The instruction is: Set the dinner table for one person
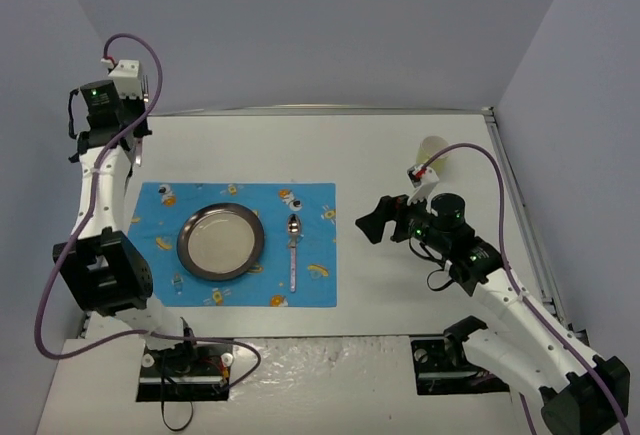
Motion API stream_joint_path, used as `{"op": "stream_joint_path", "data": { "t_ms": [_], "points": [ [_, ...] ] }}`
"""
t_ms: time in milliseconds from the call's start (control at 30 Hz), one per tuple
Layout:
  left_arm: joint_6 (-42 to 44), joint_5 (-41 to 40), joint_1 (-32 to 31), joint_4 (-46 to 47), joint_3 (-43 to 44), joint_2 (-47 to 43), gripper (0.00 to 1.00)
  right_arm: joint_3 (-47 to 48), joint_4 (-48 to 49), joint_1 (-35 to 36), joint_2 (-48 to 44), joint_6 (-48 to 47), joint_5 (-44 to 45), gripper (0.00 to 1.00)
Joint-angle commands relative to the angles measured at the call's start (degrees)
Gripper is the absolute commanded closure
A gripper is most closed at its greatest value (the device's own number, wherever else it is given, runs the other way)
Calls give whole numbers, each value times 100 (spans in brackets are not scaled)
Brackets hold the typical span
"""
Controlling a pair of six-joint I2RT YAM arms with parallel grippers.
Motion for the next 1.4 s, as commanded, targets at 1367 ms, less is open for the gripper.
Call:
{"op": "stream_joint_path", "data": {
  "t_ms": [1367],
  "points": [
    [626,841,1323,1245,-4552,-1661,100,-536,266,481,-1176,-237,192,0]
  ]
}}
